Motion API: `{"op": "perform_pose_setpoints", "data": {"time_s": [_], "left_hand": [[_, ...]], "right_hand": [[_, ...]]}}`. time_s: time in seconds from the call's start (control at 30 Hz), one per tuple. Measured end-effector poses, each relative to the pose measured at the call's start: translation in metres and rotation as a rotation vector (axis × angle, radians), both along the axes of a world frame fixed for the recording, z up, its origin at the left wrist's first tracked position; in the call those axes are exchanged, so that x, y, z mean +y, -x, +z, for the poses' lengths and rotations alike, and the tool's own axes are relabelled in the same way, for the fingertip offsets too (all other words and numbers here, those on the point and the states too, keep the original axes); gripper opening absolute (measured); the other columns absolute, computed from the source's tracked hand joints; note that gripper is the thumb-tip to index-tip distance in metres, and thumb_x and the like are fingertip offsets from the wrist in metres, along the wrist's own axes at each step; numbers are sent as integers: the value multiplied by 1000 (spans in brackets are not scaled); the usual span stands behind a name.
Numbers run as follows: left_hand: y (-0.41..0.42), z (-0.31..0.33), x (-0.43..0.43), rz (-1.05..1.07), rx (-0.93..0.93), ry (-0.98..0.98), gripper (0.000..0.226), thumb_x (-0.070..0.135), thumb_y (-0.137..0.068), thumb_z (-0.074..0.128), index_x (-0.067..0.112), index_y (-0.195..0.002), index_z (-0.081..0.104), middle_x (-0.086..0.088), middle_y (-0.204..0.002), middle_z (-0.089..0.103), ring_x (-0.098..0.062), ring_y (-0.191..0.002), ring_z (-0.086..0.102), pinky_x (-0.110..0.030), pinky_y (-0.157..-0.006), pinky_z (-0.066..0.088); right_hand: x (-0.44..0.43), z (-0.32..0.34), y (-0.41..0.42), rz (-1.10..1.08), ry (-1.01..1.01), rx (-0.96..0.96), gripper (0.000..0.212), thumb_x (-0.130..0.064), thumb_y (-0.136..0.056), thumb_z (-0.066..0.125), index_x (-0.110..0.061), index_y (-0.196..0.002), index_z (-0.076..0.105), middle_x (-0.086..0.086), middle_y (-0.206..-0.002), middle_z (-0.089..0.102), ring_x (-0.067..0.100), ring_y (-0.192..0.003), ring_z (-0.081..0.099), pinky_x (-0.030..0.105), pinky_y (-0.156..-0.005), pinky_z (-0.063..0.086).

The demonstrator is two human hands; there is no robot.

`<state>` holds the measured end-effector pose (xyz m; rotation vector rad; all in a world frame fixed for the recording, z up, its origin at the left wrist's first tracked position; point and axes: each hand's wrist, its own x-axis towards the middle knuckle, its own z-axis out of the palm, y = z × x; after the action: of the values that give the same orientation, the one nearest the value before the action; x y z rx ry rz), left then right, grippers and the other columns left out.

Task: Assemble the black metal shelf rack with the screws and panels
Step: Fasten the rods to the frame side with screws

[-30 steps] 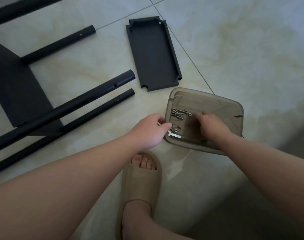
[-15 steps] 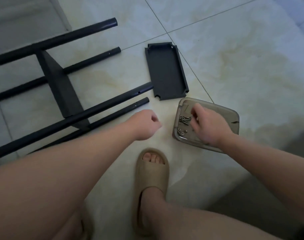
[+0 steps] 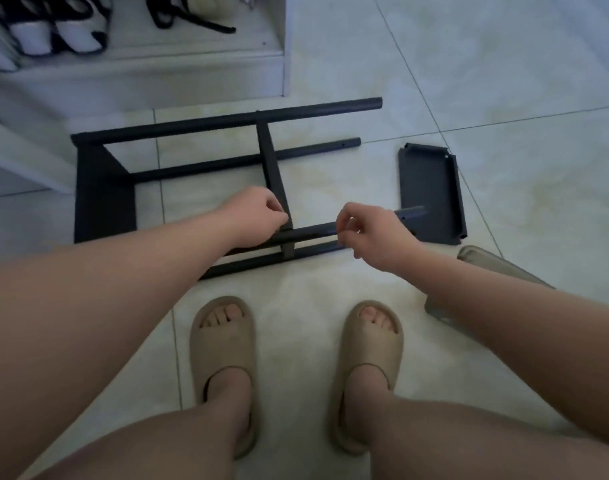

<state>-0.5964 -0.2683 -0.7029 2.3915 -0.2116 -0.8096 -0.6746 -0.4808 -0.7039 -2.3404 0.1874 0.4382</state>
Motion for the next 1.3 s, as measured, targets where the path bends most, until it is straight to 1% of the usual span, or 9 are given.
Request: {"op": "perform_pose_setpoints", "data": {"time_s": [0.3,0.43,0.57,0.7,0.8,0.9,1.03,1.2,1.3], "left_hand": [[-28,-80,23,224,89,142,20,34,-101,51,21,-94,64,1,-94,72,-19,-85,68,-32,-79,52],[-41,-97,26,177,185,260,26,39,-104,46,28,-94,67,4,-94,74,-14,-78,72,-29,-70,51],[-39,-109,33,61,144,202,28,44,-102,47,31,-95,70,16,-87,74,-3,-79,69,-30,-78,51],[-35,-103,30,-59,130,116,31,43,-101,48,24,-103,73,6,-90,75,-15,-94,67,-42,-96,50],[-34,-98,27,-73,200,136,34,45,-102,45,23,-96,70,4,-75,75,-12,-78,68,-38,-83,52],[-35,-99,23,-27,270,201,38,50,-102,45,21,-102,69,-4,-88,77,-16,-71,74,-35,-68,57],[-36,-102,16,-15,299,191,49,59,-99,43,18,-104,68,-11,-97,76,-31,-76,74,-44,-75,58],[-37,-107,9,-10,265,163,48,61,-97,44,20,-96,69,-14,-92,75,-26,-62,67,-37,-65,55],[-38,-107,10,-18,260,149,48,61,-97,45,20,-91,70,-10,-69,73,-19,-53,63,-31,-61,50]], "right_hand": [[40,-49,-26,-115,-386,50,12,-8,-94,70,-18,-100,72,0,-77,60,18,-76,62,46,-85,55],[40,-67,-20,-84,-474,-15,23,-8,-94,70,-30,-102,74,-1,-82,76,14,-85,74,31,-90,58],[37,-77,-9,-42,-489,-91,24,-5,-92,72,-26,-104,74,5,-88,77,19,-87,73,38,-90,58],[32,-85,1,-13,-435,-87,18,-5,-93,70,-19,-105,72,2,-87,77,14,-87,74,40,-89,58],[30,-88,5,13,-407,-70,14,-9,-96,68,-21,-103,68,-4,-87,77,12,-88,75,42,-88,58],[32,-91,5,17,-415,-103,10,-19,-93,66,-22,-98,58,-8,-87,77,15,-87,75,45,-87,59],[34,-92,4,12,-441,-136,12,-21,-92,65,-20,-95,54,-6,-88,77,18,-87,75,50,-87,58],[37,-93,4,4,-444,-136,12,-20,-90,66,-15,-95,56,-5,-88,77,16,-85,75,50,-86,58],[39,-93,3,21,-440,-136,13,-17,-91,68,-15,-94,56,-3,-87,77,16,-84,75,46,-85,57]]}}
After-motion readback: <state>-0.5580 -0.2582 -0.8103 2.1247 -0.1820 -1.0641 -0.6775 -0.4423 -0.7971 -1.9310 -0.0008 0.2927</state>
